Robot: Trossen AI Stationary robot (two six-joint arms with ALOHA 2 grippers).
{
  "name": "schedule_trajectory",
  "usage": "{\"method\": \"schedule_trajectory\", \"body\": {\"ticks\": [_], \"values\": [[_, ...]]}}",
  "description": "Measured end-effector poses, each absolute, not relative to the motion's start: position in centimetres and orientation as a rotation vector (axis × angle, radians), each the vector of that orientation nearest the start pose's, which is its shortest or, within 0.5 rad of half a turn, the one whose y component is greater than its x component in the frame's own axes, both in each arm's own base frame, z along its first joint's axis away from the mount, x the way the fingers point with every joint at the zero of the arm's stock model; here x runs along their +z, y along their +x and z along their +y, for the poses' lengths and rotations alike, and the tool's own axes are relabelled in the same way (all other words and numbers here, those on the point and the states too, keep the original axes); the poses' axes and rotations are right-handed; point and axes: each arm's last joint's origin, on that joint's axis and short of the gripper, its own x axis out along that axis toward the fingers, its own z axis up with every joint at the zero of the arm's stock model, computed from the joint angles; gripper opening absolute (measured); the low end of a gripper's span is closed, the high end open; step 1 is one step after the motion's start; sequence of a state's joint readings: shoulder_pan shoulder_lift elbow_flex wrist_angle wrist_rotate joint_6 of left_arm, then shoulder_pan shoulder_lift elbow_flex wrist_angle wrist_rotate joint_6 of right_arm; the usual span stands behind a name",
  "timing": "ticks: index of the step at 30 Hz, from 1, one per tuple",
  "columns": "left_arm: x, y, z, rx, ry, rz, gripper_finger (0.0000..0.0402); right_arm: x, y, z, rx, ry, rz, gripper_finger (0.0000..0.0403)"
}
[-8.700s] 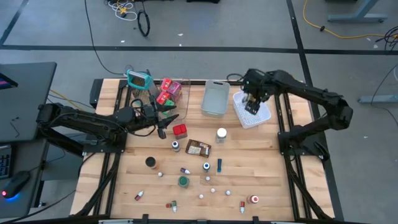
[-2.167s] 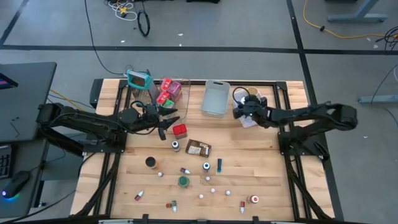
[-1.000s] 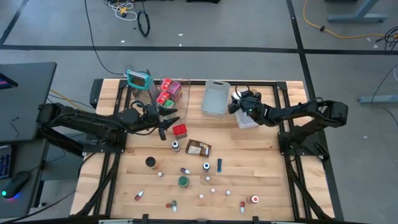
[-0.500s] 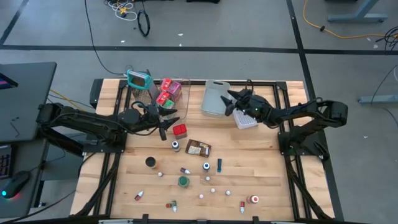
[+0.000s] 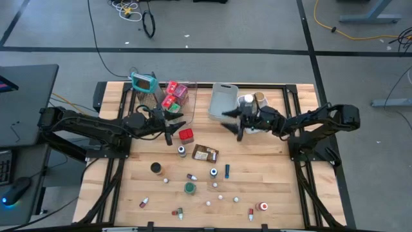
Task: Pick & Place Kitchen Items
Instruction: Put the green spice bottle into the white bin
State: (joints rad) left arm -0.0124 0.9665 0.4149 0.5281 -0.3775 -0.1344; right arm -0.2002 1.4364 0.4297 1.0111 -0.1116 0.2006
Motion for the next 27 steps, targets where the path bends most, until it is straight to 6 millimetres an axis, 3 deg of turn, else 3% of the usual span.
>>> {"method": "schedule_trajectory", "body": {"ticks": [6,12,18,27], "values": [[24.1,20.5,0.7,0.338,-0.142,-0.002,0.0183,19.1,26.2,-1.9,0.138,0.197,0.009,0.0268],[24.1,20.7,0.0,0.095,-0.151,0.016,0.0183,19.0,26.2,0.0,0.207,0.122,0.010,0.0268],[24.1,20.6,-1.8,-0.183,-0.209,0.041,0.0183,18.7,26.2,0.5,0.211,0.110,0.042,0.0268],[24.1,20.5,-6.1,-0.375,-0.157,0.008,0.0183,18.7,26.2,0.5,0.212,0.018,0.035,0.0268]]}}
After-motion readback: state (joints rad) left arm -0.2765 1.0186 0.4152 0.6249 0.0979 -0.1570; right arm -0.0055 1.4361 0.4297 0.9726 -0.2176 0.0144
